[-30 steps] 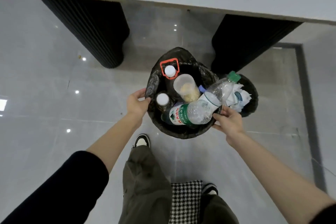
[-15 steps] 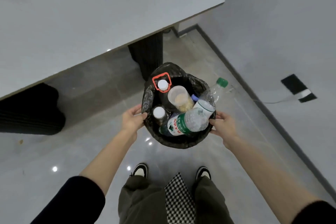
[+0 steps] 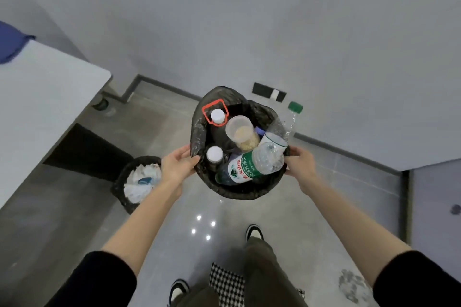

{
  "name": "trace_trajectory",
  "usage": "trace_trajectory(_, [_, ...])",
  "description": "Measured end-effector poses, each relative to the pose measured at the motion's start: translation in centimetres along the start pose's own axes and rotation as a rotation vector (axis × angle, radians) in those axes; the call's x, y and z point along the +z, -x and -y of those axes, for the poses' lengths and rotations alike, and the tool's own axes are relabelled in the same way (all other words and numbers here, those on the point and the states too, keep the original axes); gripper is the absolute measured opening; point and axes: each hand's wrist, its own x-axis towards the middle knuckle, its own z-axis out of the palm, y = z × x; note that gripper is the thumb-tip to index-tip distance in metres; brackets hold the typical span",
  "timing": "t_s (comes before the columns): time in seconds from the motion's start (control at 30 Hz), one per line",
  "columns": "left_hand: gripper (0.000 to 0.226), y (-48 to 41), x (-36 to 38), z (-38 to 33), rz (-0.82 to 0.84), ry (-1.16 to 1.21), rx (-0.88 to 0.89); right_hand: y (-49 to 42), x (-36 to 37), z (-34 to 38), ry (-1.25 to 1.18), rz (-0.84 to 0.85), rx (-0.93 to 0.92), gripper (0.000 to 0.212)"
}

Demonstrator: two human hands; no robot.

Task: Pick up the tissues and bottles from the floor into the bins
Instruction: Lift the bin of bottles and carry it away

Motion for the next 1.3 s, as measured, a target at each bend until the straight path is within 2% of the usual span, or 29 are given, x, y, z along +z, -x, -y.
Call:
trace_trajectory(0.27, [0.046,1.7,14.1,-3.9,0.163,-0.125,-0.020,-2.4,-13.4,1.3,-0.078,-0.175,0.051,0.029])
trace_trajectory(0.43, [0.046,2.2,20.8,-5.4,0.268,-0.213,-0.034,-3.5,-19.1,0.5,-0.125,-0.297,0.100,0.029])
trace_trajectory(0.73, [0.048,1.0,30.6,-7.4,0.480,-0.388,-0.070,-3.9,-25.5,-1.3,-0.252,-0.517,0.205,0.030])
trace_trajectory(1.0, [0.043,0.7,38.8,-8.9,0.727,-0.585,0.006,-2.5,-29.7,-1.9,-0.425,-0.736,0.242,0.032])
trace_trajectory(1.3, [0.047,3.7,48.6,-7.5,0.852,-0.680,0.017,-1.4,-37.3,-3.8,-0.516,-0.848,0.238,0.027])
